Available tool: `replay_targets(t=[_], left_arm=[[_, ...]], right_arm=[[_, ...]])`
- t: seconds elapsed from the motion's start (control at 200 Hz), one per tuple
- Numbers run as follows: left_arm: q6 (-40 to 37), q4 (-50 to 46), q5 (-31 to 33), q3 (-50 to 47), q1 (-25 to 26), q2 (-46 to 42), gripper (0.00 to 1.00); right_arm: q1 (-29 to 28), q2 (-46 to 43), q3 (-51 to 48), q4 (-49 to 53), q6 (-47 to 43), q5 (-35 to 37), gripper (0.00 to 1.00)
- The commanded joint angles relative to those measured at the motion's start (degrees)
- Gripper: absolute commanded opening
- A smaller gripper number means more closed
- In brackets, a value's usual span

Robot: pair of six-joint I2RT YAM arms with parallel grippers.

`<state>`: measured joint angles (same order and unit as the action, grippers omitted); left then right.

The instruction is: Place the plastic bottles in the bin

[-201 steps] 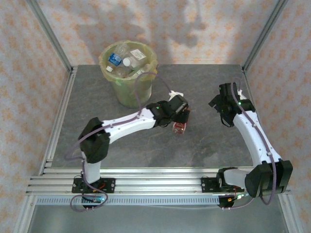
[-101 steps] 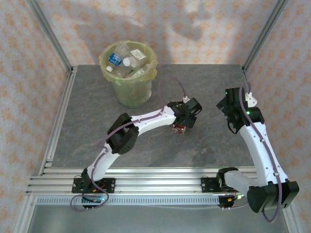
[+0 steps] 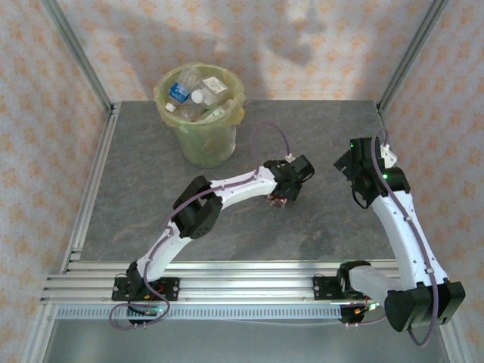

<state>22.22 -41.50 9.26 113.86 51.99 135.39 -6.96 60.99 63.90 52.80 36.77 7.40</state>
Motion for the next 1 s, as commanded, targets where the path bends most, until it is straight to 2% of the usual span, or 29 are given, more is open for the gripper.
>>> replay_targets(t=[0.0, 0.07, 0.21, 0.335, 0.711, 0.881, 0.991], left_arm=[[-1.51, 1.98, -0.08, -3.49, -0.53, -1.97, 0.73], [-2.42, 3.94, 0.08, -6.1, -0.64, -4.08, 0.71], [-4.21, 8.53, 0.76, -11.86, -0.96, -9.48, 0.59], [-5.89, 12.74, 1.45, -17.22, -1.09, -15.23, 0.54], [-14.2, 38.22, 2.78, -44.82, -1.11, -42.93, 0.54], [-17.49, 48.33, 0.2, -54.9, -1.48, -52.53, 0.56], [-17.09, 52.15, -3.22, -58.9, -3.03, -57.23, 0.56]], right_arm=[[-0.16, 0.57, -1.21, -2.74, -1.35, -3.15, 0.99], [-0.15, 1.26, -1.56, -4.35, -1.53, -5.34, 0.99], [-0.16, 2.67, -2.17, -7.41, -1.36, -9.69, 0.99], [-0.16, 3.95, -2.95, -10.48, -0.77, -14.74, 0.99], [-0.85, 6.33, -3.91, -27.63, 3.68, -39.55, 0.99], [-6.3, 6.44, -0.96, -32.56, 0.71, -42.18, 0.99], [-8.17, 6.25, -0.84, -38.99, 0.96, -47.12, 0.99]])
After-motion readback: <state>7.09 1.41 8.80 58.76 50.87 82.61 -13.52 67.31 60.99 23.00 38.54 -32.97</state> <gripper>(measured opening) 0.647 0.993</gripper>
